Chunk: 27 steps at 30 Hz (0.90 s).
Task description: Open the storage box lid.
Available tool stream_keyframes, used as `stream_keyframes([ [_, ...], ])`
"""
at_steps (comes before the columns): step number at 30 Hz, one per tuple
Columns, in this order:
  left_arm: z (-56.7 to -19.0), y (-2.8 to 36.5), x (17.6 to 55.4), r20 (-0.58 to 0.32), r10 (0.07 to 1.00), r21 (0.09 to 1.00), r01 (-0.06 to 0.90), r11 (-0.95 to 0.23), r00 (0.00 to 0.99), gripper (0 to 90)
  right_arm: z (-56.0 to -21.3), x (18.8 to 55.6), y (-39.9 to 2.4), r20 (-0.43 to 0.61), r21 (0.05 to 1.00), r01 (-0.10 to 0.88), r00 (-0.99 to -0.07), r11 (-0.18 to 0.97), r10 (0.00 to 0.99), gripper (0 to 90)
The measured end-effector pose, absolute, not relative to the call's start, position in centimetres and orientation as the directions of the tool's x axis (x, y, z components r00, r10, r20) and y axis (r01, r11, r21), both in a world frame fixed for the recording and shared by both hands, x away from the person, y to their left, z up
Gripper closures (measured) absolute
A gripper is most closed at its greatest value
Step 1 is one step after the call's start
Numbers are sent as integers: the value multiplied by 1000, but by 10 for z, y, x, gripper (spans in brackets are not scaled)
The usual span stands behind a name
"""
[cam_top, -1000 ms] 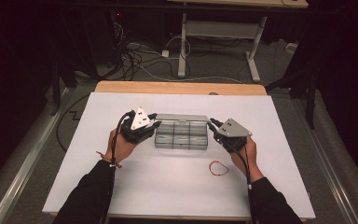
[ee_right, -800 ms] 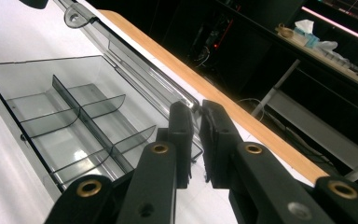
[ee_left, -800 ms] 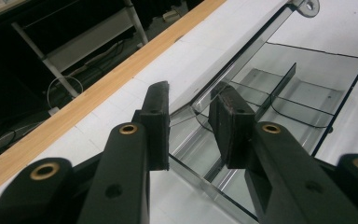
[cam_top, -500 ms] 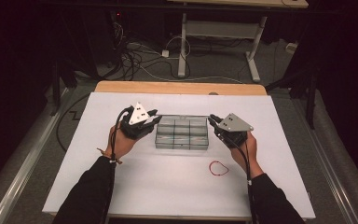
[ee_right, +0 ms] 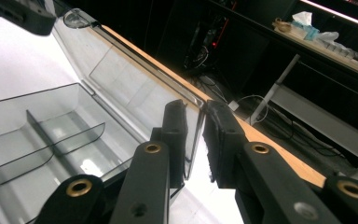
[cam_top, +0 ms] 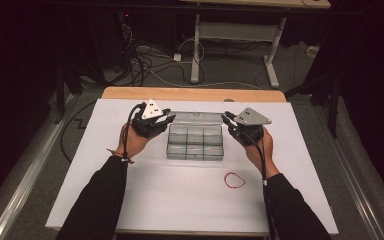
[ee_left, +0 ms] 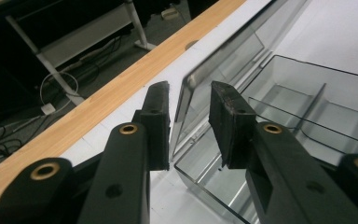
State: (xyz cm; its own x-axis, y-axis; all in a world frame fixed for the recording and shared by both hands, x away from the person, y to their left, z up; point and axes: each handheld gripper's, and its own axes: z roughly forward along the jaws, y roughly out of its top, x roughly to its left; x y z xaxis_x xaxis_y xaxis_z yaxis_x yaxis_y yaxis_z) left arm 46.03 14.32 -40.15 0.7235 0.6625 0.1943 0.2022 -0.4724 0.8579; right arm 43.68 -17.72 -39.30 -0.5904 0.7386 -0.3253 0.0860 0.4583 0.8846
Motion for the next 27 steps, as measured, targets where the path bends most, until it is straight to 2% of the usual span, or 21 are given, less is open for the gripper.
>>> stream_keyframes([
  [9, -403, 143, 476, 152, 672, 872, 222, -437, 725, 671, -393, 454, -176, -306, 891, 101, -587, 443, 750, 795],
  [27, -402, 141, 501, 120, 706, 887, 244, -392, 698, 660, -402, 487, -174, -175, 924, 191, -558, 331, 811, 788],
])
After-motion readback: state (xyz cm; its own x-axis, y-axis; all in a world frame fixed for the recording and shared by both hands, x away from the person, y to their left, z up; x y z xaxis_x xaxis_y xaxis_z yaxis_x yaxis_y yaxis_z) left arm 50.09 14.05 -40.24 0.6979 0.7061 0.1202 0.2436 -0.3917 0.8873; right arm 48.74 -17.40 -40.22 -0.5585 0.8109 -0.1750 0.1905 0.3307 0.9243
